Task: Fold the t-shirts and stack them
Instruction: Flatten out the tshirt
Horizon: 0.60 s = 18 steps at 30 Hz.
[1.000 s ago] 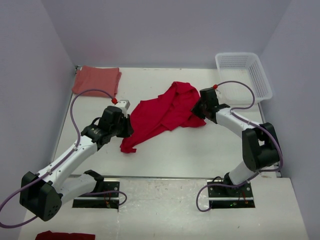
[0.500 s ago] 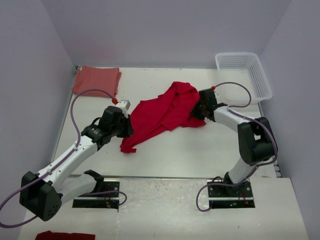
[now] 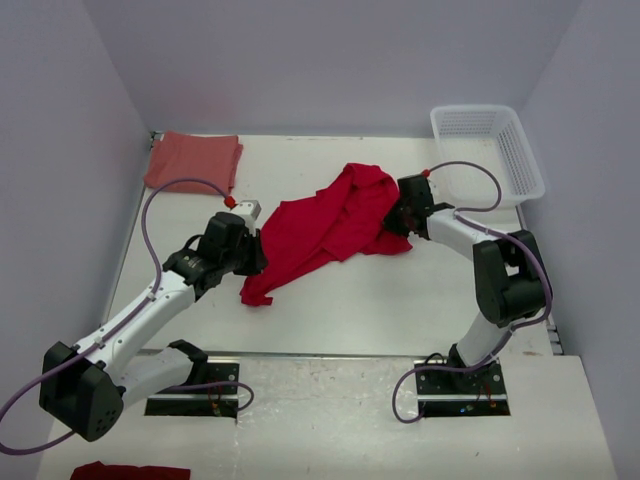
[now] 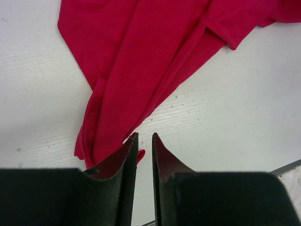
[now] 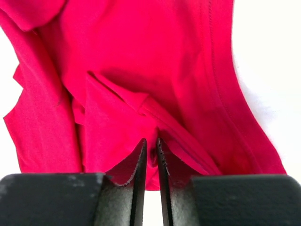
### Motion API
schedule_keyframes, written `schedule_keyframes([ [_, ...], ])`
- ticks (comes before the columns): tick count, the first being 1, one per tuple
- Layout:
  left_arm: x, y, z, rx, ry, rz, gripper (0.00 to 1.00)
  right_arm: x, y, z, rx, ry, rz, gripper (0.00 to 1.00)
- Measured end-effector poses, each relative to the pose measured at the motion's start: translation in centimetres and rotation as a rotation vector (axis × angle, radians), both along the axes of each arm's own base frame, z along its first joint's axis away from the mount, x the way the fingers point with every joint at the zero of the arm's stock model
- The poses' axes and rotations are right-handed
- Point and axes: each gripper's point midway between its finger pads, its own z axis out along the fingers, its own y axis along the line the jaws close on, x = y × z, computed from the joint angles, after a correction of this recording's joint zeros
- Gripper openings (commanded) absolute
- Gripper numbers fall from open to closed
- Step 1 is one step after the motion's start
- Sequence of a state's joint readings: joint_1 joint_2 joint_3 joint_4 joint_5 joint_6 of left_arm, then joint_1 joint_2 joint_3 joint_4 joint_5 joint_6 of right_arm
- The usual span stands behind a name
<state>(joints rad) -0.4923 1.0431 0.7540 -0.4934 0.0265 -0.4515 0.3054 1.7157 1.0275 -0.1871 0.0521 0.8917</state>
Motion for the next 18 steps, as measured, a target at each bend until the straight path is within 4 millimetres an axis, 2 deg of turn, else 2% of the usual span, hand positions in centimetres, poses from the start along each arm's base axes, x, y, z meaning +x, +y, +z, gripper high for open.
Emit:
schedule_keyframes([
  [2, 0.0, 0.0, -0.1, 0.001, 0.002, 0.0, 0.19, 0.3, 0.1, 0.3, -0.001, -0.009, 0.005, 0.0],
  [7, 0.0, 0.1, -0.1, 0.005, 0.003, 0.004, 0.23, 0.9, 0.4, 0.5, 0.002, -0.015, 0.024, 0.0],
  [8, 0.0, 0.1, -0.1, 0.006, 0.003, 0.005, 0.33, 1.0, 0.4, 0.4, 0.0, -0.013, 0.028, 0.0],
  [11, 0.1, 0.4, -0.2, 0.014, 0.004, 0.028, 0.43, 0.9, 0.3, 0.1, -0.012, -0.007, 0.043, 0.0],
  [14, 0.0, 0.9, -0.6, 0.031, 0.018, 0.065, 0.42, 1.4, 0.5, 0.4, -0.023, -0.016, 0.065, 0.0],
  [18, -0.6, 0.7, -1.0, 0.032, 0.051, 0.1, 0.35, 2.0, 0.8, 1.0, -0.027, -0.035, 0.102, 0.0],
])
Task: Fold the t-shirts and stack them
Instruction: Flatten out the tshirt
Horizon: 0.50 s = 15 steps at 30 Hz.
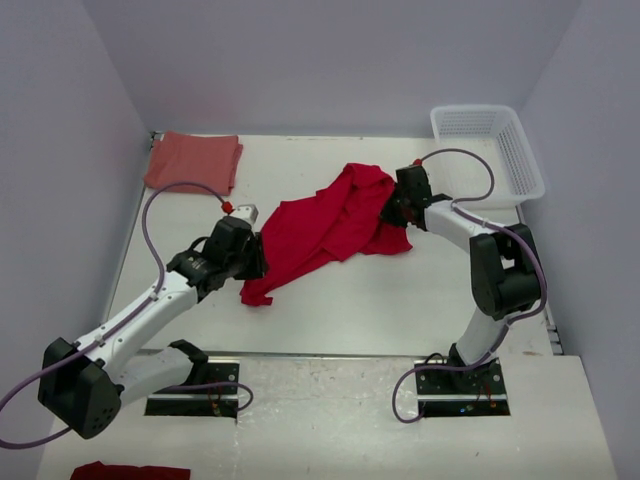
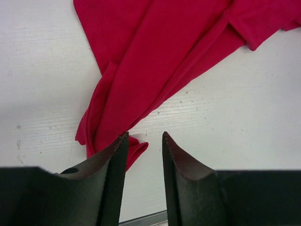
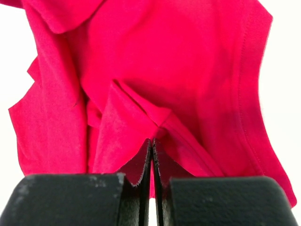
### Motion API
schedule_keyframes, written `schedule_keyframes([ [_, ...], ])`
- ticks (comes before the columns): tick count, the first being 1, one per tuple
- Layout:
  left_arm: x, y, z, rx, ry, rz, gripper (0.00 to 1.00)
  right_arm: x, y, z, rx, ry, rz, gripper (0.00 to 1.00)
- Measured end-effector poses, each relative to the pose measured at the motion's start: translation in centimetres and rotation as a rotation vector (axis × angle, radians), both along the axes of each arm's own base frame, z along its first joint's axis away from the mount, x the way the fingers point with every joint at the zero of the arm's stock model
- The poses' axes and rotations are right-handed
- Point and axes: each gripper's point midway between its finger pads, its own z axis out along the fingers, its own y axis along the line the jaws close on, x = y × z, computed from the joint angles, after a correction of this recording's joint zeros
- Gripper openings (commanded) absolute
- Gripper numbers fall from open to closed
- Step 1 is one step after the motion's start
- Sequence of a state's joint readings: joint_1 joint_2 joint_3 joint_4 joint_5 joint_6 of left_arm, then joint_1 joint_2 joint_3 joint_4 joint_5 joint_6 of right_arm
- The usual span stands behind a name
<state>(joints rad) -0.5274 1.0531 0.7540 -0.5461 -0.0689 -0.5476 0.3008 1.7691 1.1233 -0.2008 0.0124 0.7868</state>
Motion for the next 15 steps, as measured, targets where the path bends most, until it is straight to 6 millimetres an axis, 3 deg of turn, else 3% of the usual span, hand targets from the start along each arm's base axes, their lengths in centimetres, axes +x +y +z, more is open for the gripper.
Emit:
schedule_keyframes([
  [3, -0.7, -0.5, -0.3, 0.008, 0.013, 0.012, 0.31, 0.2, 0.3, 0.3, 0.001, -0.01, 0.032, 0.0],
  [9, -3.0, -1.9, -2.2, 0.151, 0.088, 0.01, 0.36, 0.1, 0.9, 0.3, 0.005, -0.01, 0.09, 0.0],
  [13, -3.6, -1.9, -3.3, 0.237, 0.118, 0.065, 0.33, 0.0, 1.0, -0.2, 0.0, -0.002, 0.111, 0.0],
  [15, -3.9, -2.2, -3.9, 0.255, 0.129, 0.101, 0.37, -0.1, 1.2, -0.4, 0.002, 0.004, 0.124, 0.0],
])
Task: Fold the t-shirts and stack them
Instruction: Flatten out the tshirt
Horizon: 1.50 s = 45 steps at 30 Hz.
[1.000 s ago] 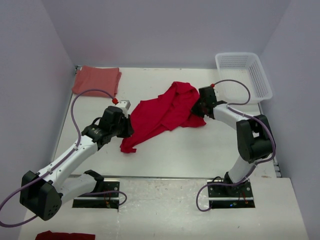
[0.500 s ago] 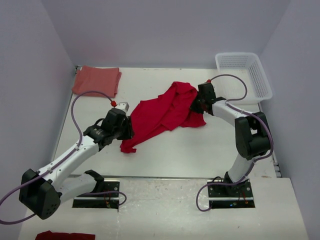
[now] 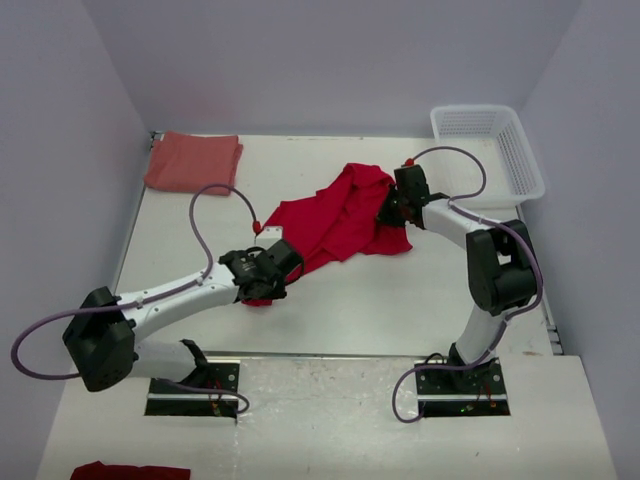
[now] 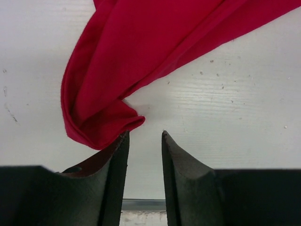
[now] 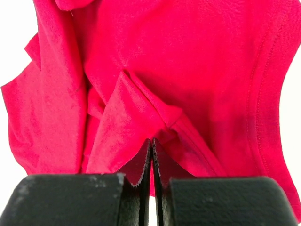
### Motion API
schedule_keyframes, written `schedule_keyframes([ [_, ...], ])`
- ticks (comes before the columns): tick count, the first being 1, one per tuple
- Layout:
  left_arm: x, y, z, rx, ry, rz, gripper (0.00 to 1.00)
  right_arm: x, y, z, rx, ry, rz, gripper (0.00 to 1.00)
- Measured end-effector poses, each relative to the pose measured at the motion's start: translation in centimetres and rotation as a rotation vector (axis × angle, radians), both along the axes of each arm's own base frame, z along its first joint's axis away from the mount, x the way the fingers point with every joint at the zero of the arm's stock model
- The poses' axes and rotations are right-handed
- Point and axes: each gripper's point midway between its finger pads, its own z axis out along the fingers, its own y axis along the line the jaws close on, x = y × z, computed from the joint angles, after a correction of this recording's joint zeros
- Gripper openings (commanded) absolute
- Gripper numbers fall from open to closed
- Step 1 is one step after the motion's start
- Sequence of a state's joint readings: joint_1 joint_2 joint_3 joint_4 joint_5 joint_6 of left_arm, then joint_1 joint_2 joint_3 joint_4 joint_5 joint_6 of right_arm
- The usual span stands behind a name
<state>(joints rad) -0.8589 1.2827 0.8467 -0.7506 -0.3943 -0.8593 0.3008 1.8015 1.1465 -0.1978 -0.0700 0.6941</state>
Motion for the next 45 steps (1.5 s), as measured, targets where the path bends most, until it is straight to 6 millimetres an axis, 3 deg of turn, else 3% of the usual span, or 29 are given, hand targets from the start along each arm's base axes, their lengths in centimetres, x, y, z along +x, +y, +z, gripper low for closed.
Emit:
schedule_keyframes([
  [5, -1.0, -1.4, -1.9, 0.046, -0.003, 0.04, 0.4, -0.1, 0.2, -0.3, 0.005, 0.007, 0.016, 0.0],
  [11, -0.6, -1.1, -4.6, 0.211, 0.033, 0.072, 0.47, -0.1, 0.5, -0.3, 0.014, 0.002, 0.037, 0.0],
  [21, 1.3, -0.4, -2.9, 0.284, -0.019, 0.085, 0.43, -0.1, 0.9, -0.2, 0.031, -0.008, 0.053, 0.0],
  [34, 1.4, -0.1, -2.8, 0.327, 0.028, 0.008, 0.39, -0.1, 0.9, -0.2, 0.03, -0.011, 0.055, 0.0],
  [37, 1.6, -1.1, -1.6, 0.292, 0.035, -0.081, 0.41, -0.1, 0.9, -0.2, 0.028, -0.012, 0.057, 0.0],
  [38, 1.7, -1.6, -0.8, 0.269, 0.032, -0.116, 0.46, -0.1, 0.9, -0.2, 0.027, -0.012, 0.058, 0.0],
  [40, 2.2, -2.2, 1.3, 0.22, 0.023, -0.175, 0.46, -0.1, 0.9, -0.2, 0.025, -0.013, 0.061, 0.0],
  [43, 4.6, -3.0, 5.3, 0.154, -0.022, -0.229, 0.44, -0.1, 0.8, -0.2, 0.021, -0.016, 0.066, 0.0],
  [45, 6.0, -2.9, 6.9, 0.151, -0.038, -0.267, 0.43, -0.1, 0.8, -0.2, 0.021, -0.016, 0.068, 0.0],
])
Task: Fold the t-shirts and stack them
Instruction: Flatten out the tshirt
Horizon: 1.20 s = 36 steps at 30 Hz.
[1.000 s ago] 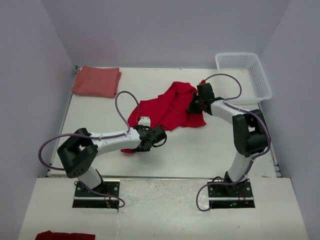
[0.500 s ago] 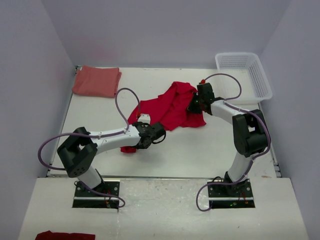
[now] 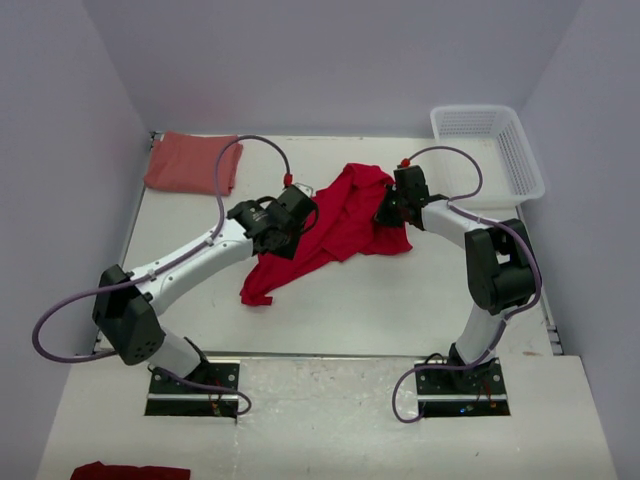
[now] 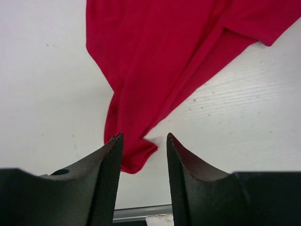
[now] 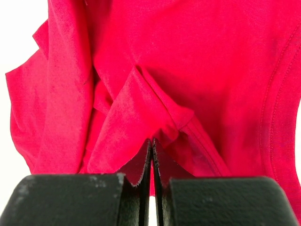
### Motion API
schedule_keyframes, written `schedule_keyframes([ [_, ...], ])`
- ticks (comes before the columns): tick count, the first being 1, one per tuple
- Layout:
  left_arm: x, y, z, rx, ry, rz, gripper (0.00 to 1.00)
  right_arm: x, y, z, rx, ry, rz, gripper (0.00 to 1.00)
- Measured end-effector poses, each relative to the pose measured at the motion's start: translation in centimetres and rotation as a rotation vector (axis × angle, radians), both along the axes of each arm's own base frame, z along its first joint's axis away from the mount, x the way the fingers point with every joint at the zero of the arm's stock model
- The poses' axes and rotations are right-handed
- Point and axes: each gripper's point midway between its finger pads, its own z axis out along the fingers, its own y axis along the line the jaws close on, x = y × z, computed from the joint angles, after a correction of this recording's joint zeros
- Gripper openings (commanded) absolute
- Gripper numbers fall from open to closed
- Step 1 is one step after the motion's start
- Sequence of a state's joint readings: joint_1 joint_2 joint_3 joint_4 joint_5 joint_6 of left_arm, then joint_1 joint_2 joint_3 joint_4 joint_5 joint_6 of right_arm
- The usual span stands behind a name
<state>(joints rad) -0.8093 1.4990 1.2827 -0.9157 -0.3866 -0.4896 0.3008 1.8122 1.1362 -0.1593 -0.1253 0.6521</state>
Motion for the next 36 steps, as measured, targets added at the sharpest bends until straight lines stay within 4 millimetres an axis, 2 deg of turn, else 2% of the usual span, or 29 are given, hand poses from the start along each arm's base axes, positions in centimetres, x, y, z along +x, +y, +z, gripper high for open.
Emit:
schedule_keyframes([
  [2, 0.9, 0.5, 0.4, 0.029, 0.012, -0.04, 0.43, 0.0, 0.0, 0.0, 0.0, -0.001, 0.002, 0.0],
  [4, 0.9, 0.9, -0.9, 0.085, 0.07, -0.09, 0.43, 0.0, 0.1, 0.1, 0.001, -0.004, 0.004, 0.0],
  [9, -0.8, 1.5, -7.3, 0.227, 0.284, -0.183, 0.43, -0.1, 0.1, -0.2, 0.006, -0.003, 0.012, 0.0],
  [11, -1.9, 2.2, -9.0, 0.266, 0.346, -0.203, 0.43, -0.3, 0.3, -0.2, 0.012, 0.001, 0.019, 0.0],
  [14, -3.0, 3.0, -9.4, 0.293, 0.392, -0.222, 0.44, -0.3, 0.3, -0.2, 0.014, -0.001, 0.024, 0.0],
  [22, -3.8, 2.2, -9.5, 0.252, 0.428, -0.266, 0.41, -0.3, 0.4, -0.2, 0.017, -0.002, 0.026, 0.0],
  [31, -6.3, 1.0, -10.4, 0.195, 0.513, -0.337, 0.41, -0.3, 0.4, -0.2, 0.013, -0.003, 0.029, 0.0],
  [36, -7.0, 1.4, -11.1, 0.211, 0.54, -0.338, 0.42, -0.3, 0.3, -0.2, 0.01, -0.003, 0.032, 0.0],
])
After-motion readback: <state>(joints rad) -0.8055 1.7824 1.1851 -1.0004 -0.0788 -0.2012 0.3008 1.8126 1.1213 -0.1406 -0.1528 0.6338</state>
